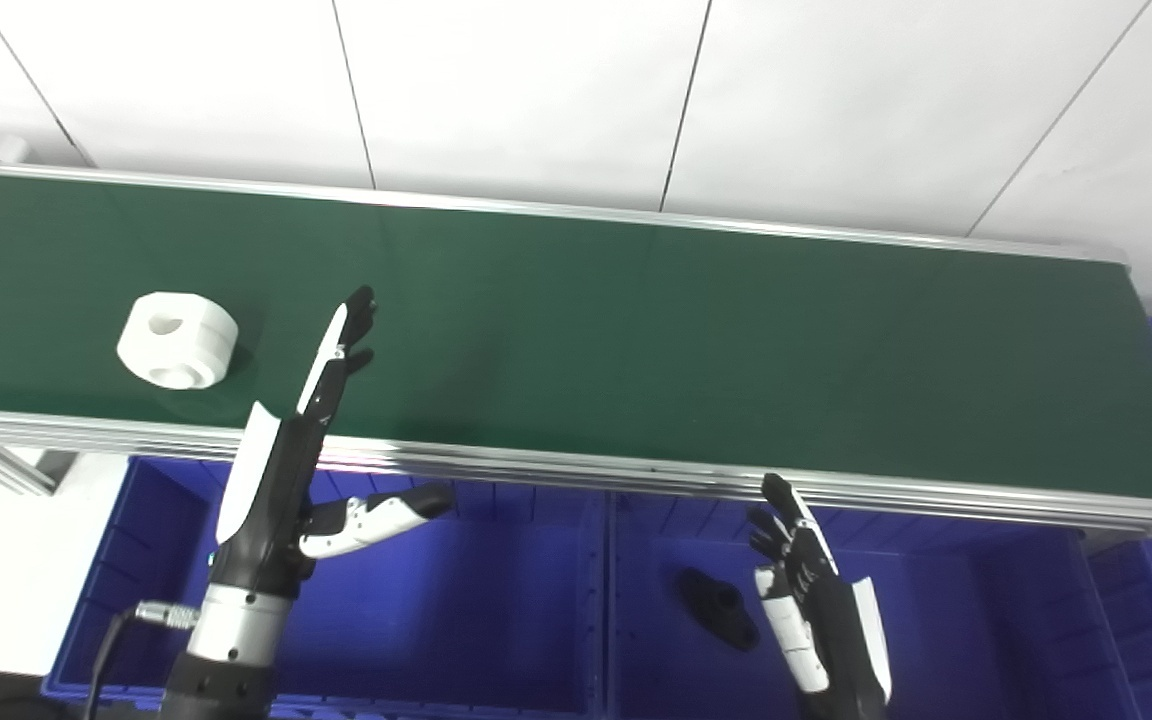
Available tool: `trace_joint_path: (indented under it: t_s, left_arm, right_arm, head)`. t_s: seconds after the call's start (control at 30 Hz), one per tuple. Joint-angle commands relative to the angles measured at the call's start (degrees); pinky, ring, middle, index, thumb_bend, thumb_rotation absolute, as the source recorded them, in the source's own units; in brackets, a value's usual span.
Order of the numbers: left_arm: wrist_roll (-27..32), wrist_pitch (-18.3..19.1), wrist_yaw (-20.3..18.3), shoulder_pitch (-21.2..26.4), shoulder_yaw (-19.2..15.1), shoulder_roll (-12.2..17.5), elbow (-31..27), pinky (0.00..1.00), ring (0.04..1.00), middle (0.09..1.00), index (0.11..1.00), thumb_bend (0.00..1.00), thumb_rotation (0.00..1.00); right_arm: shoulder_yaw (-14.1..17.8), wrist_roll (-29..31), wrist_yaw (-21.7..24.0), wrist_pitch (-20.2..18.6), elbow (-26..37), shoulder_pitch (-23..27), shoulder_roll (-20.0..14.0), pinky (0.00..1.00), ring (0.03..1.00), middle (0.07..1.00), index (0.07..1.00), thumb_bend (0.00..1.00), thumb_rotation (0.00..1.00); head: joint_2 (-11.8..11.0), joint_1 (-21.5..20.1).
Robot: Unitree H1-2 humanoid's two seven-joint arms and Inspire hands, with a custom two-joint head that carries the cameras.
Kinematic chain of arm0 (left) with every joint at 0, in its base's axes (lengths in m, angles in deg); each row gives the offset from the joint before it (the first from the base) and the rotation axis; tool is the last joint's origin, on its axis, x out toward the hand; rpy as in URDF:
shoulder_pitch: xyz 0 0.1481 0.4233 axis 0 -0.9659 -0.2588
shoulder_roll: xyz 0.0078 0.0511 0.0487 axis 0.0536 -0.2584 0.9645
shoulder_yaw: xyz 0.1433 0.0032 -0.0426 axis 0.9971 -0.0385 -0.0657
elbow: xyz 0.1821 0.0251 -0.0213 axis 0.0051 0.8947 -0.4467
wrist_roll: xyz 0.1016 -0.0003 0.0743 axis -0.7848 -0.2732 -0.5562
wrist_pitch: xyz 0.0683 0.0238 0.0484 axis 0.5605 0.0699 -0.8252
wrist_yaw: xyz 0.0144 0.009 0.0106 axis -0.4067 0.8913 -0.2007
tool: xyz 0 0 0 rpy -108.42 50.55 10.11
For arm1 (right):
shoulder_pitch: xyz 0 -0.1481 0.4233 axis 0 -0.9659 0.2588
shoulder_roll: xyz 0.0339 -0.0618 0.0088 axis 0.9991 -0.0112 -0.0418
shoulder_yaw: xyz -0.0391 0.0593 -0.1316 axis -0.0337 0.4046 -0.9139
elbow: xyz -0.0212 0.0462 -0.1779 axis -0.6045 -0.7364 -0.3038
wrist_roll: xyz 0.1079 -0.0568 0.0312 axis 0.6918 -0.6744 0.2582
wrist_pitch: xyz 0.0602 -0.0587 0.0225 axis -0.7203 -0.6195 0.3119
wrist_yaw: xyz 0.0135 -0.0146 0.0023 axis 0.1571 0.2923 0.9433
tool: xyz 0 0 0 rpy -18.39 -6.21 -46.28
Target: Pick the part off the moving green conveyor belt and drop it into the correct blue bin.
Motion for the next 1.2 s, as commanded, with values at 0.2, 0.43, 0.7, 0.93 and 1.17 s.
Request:
trace_joint_path:
  t_s: [0.2, 0.43, 0.7, 0.93, 1.17]
  left_arm:
    - [-8.4, 0.0, 2.1, 8.0, -5.9, 6.7, 4.0, 0.95, 0.986, 0.962, 1.0, 0.7, 0.47]
    - [-14.1, -0.1, 4.6, 11.3, -6.8, 7.8, 8.0, 0.91, 0.96, 0.97, 1.0, 0.72, 0.43]
    - [-24.8, 0.4, 7.6, 17.8, -4.9, 11.7, 16.1, 0.95, 0.956, 0.981, 1.0, 0.74, 0.48]
    - [-29.7, 5.2, 2.8, 24.6, -1.7, 16.3, 24.3, 1.0, 0.962, 0.953, 0.969, 0.8, 0.44]
    - [-32.8, 8.4, -4.8, 30.1, 3.8, 20.5, 30.0, 1.0, 0.971, 0.932, 0.915, 0.86, 0.46]
  right_arm:
    - [0.5, 1.2, 0.2, 6.3, -3.2, 1.5, -1.6, 0.87, 0.903, 0.953, 0.953, 0.68, 0.95]
    - [1.8, 3.7, 0.8, 10.2, -8.2, 2.9, -3.5, 0.95, 0.944, 0.979, 0.988, 0.62, 0.99]
    - [2.9, 6.2, 2.4, 10.3, -10.8, 4.1, -4.9, 1.0, 0.976, 0.998, 1.0, 0.58, 1.0]
    - [3.4, 7.4, 3.5, 10.3, -11.5, 4.5, -5.5, 1.0, 0.997, 1.0, 1.0, 0.56, 1.0]
    - [3.2, 8.0, 4.2, 8.9, -8.8, 3.6, -5.0, 1.0, 1.0, 1.0, 1.0, 0.52, 1.0]
  head:
    - [-3.4, 5.6]
    - [-8.4, 12.0]
    - [-12.7, 16.1]
    - [-12.4, 16.9]
    - [-10.3, 15.8]
